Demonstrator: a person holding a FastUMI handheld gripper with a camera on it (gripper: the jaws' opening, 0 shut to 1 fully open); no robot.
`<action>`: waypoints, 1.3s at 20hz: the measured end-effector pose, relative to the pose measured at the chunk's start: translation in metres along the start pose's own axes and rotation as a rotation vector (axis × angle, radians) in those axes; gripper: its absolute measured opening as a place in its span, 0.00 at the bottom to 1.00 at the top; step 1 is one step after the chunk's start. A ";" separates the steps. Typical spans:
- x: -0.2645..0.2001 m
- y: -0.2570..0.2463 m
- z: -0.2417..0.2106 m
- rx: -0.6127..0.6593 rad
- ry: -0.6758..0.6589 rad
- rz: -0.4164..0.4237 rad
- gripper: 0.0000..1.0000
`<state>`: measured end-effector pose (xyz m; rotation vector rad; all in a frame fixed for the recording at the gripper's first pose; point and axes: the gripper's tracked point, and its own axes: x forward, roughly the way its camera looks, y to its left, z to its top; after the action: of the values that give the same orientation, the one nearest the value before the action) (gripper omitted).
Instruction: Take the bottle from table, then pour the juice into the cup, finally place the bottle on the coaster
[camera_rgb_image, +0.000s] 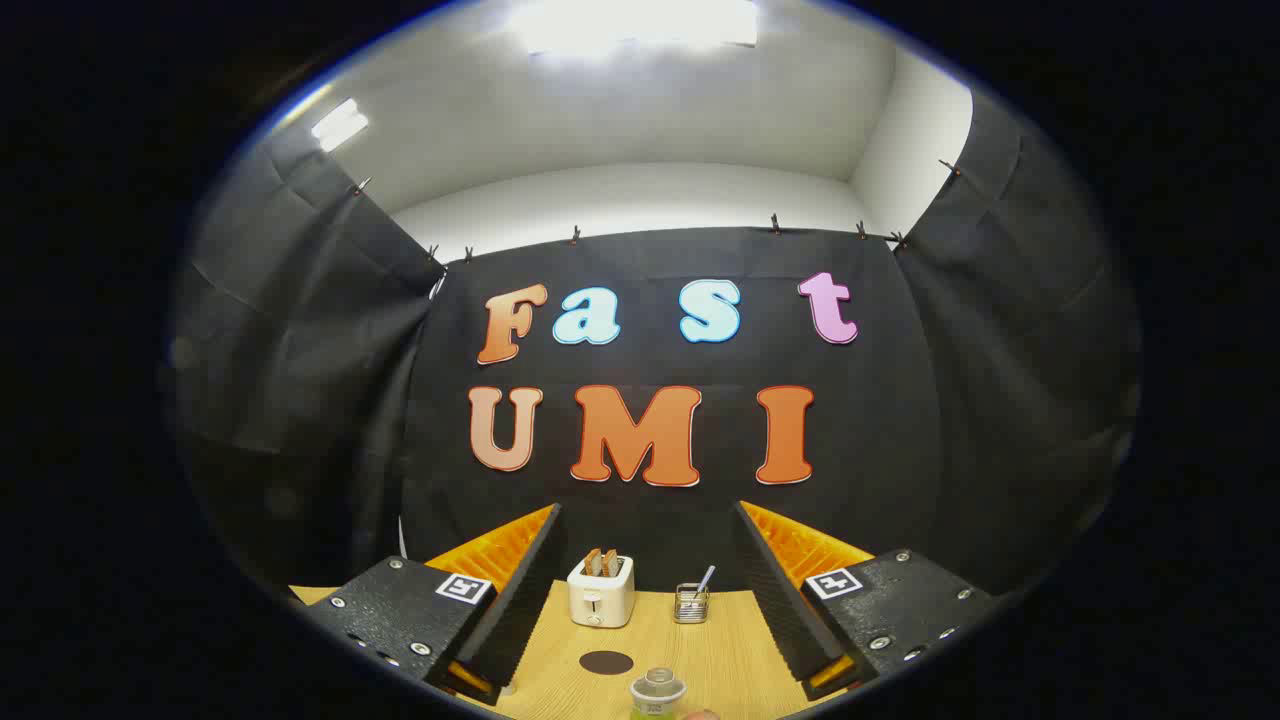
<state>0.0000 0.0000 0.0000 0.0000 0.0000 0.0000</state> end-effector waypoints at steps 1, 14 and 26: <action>0.000 0.000 0.000 0.003 -0.001 0.002 0.98; 0.002 -0.003 0.003 0.014 -0.001 0.004 0.98; 0.003 -0.001 -0.020 0.028 0.028 0.020 0.98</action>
<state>0.0031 -0.0012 -0.0196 0.0277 0.0283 0.0202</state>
